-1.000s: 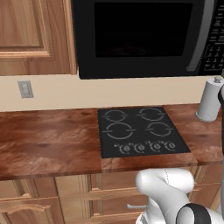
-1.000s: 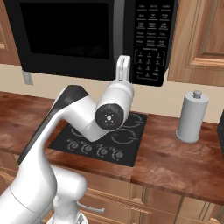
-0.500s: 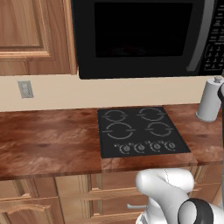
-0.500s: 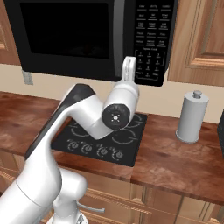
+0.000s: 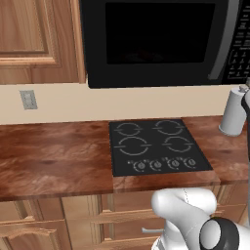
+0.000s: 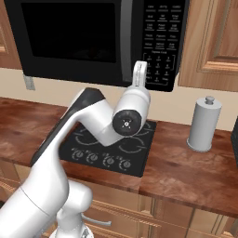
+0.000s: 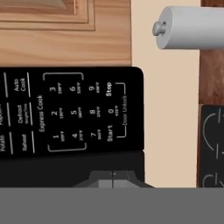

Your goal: Transport the fish from the fridge to the microwave and turn on the microwave.

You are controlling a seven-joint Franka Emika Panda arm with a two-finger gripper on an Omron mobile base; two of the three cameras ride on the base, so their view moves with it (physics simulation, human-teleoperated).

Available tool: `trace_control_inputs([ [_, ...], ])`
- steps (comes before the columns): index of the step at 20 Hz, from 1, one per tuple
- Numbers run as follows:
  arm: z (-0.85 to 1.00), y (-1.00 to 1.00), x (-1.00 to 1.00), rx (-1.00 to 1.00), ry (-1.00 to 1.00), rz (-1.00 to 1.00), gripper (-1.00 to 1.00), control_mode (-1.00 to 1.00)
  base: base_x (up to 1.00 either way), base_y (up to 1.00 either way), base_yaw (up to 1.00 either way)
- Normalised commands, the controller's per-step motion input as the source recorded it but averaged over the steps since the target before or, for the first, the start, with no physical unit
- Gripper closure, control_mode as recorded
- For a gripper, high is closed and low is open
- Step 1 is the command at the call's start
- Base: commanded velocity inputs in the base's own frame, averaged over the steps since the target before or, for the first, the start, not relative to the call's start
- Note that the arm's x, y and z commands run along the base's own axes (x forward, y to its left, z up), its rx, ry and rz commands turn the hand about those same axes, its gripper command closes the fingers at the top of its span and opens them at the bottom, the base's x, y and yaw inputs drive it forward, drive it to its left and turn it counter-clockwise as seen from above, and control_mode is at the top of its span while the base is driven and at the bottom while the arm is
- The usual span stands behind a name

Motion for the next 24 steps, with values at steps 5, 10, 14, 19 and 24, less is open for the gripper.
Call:
trace_control_inputs([
  [5,-0.04,0.0,0.13,0.0,0.0,0.0,1.0,-1.0,0.0,0.0,0.0],
  [10,-0.01,0.0,0.15,0.0,0.0,0.0,1.0,-1.0,0.0,0.0,0.0],
  [14,0.0,-0.01,0.16,0.0,0.0,0.0,1.0,-1.0,0.0,0.0,0.0],
  [19,-0.03,-0.02,0.17,0.0,0.0,0.0,1.0,-1.0,0.0,0.0,0.0],
  [24,-0.04,-0.01,0.14,0.0,0.0,0.0,1.0,-1.0,0.0,0.0,0.0],
])
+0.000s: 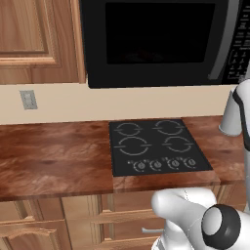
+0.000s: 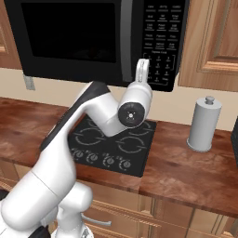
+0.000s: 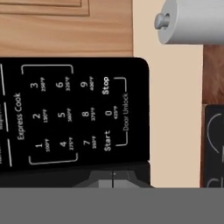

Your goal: Transport the fish from the fridge to the microwave and turn on the microwave.

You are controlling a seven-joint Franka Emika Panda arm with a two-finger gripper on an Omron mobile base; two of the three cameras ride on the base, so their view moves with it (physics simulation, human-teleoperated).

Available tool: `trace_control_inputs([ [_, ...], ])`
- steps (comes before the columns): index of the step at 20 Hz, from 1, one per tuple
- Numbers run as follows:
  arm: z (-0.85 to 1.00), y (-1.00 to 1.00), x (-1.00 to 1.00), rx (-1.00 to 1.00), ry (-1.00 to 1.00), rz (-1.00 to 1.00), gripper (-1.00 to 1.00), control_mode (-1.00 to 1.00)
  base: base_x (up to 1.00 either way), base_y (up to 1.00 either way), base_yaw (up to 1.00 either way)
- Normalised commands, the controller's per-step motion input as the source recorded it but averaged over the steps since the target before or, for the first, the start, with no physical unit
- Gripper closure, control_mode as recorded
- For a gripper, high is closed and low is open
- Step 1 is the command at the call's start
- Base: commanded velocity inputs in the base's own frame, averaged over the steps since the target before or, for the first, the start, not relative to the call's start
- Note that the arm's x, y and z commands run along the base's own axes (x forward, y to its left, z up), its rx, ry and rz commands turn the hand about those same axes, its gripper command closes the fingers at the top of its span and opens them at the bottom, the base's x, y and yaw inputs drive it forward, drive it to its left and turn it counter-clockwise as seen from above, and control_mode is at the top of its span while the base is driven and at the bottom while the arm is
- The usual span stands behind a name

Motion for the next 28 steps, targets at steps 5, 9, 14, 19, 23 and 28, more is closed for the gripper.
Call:
trace_control_inputs([
  [5,-0.04,0.0,0.14,0.0,0.0,0.0,1.0,-1.0,0.0,0.0,0.0],
  [9,-0.03,-0.01,0.11,0.0,0.0,0.0,1.0,-1.0,0.0,0.0,0.0],
  [14,0.0,-0.04,0.08,0.0,0.0,0.0,1.0,-1.0,0.0,0.0,0.0],
  [19,0.0,-0.07,0.08,0.01,0.0,0.0,1.0,-1.0,0.0,0.0,0.0],
  [23,0.0,-0.04,0.11,0.01,0.0,0.0,1.0,-1.0,0.0,0.0,0.0],
  [28,0.0,-0.02,0.11,0.0,0.0,0.0,1.0,-1.0,0.0,0.0,0.0],
])
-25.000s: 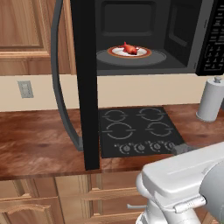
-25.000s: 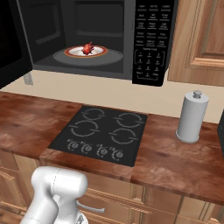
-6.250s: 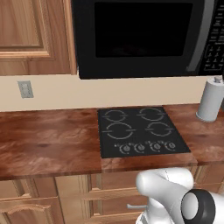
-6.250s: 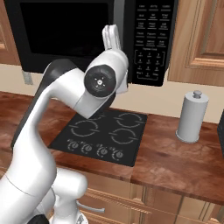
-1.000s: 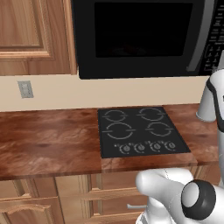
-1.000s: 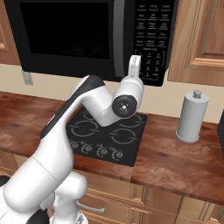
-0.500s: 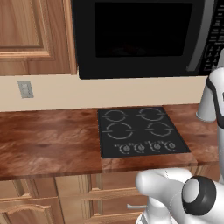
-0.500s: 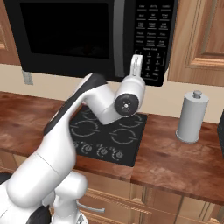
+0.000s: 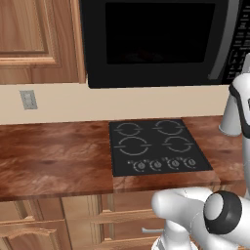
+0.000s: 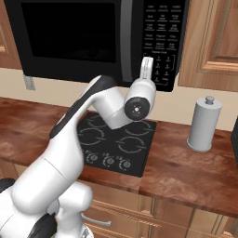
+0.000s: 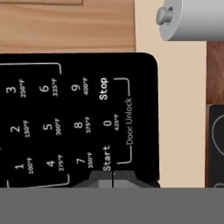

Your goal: Transport the fish from the fridge to the microwave and turn on the microwave.

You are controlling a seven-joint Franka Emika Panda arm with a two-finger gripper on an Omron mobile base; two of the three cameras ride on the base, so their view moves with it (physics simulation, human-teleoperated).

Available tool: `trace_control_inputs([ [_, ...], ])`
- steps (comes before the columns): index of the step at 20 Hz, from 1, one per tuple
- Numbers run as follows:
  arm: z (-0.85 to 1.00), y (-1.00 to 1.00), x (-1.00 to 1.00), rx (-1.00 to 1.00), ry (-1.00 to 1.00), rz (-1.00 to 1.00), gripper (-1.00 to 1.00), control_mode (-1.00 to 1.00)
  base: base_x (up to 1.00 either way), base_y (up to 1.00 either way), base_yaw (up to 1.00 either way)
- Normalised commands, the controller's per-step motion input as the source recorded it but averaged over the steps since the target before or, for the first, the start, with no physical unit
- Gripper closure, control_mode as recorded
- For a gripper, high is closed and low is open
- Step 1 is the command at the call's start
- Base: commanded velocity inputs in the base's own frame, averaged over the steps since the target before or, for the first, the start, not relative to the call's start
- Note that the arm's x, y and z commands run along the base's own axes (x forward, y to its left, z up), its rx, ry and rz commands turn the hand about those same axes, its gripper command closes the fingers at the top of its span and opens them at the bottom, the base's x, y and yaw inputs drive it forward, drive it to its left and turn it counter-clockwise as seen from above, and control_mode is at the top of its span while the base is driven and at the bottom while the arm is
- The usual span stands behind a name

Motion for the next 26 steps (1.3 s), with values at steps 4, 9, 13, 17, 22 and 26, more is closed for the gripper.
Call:
trace_control_inputs([
  [4,-0.01,0.0,0.11,0.0,0.0,0.0,1.0,-1.0,0.0,0.0,0.0],
  [9,-0.03,-0.01,0.12,0.0,0.0,0.0,1.0,-1.0,0.0,0.0,0.0],
  [13,-0.04,-0.03,0.11,0.0,0.0,0.0,1.0,-1.0,0.0,0.0,0.0],
  [17,-0.04,-0.04,0.12,0.0,0.0,0.0,1.0,-1.0,0.0,0.0,0.0],
  [22,-0.01,-0.06,0.1,0.0,0.0,0.0,1.0,-1.0,0.0,0.0,0.0],
  [26,0.0,-0.05,0.11,0.0,0.0,0.0,1.0,-1.0,0.0,0.0,0.0],
])
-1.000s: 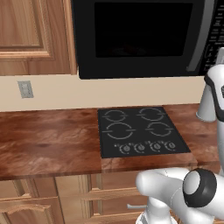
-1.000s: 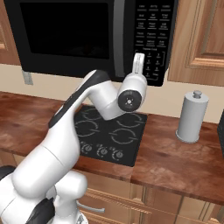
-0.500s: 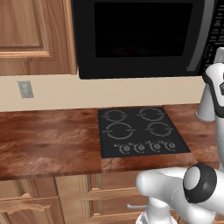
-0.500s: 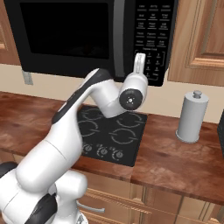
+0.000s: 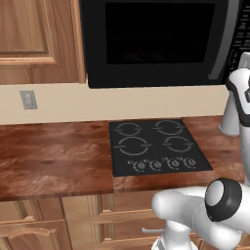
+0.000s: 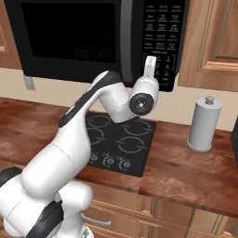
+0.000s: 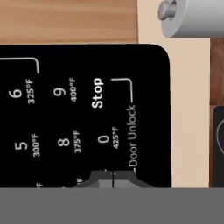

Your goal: Transport the fish from the fridge to the microwave and turn on the microwave.

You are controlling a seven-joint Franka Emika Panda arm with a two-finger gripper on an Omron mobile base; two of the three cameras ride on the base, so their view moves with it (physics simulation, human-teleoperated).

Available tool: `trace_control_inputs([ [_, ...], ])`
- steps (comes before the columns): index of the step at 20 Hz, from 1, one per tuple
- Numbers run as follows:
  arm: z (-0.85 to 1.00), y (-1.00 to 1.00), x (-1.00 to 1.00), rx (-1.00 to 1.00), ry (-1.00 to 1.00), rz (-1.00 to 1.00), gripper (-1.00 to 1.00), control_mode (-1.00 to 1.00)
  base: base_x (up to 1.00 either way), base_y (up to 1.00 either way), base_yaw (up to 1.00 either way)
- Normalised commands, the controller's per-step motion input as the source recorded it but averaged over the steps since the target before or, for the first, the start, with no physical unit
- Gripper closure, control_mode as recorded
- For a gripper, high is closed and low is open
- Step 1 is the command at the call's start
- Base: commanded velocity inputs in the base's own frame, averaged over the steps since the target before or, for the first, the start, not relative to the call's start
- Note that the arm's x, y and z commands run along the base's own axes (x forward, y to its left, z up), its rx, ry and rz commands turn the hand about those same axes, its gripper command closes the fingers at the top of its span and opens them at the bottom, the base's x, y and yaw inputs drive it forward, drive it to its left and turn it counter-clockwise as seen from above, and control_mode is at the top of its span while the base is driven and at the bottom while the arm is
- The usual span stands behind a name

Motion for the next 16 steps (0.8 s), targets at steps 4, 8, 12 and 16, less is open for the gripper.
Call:
trace_control_inputs([
  [4,-0.02,-0.05,0.13,0.0,0.0,0.0,1.0,-1.0,0.0,0.0,0.0],
  [8,-0.05,-0.04,0.14,0.0,0.0,0.0,1.0,-1.0,0.0,0.0,0.0],
  [12,-0.04,-0.03,0.15,0.0,0.0,0.0,1.0,-1.0,0.0,0.0,0.0],
  [16,-0.05,-0.04,0.21,0.0,0.0,0.0,1.0,-1.0,0.0,0.0,0.0],
])
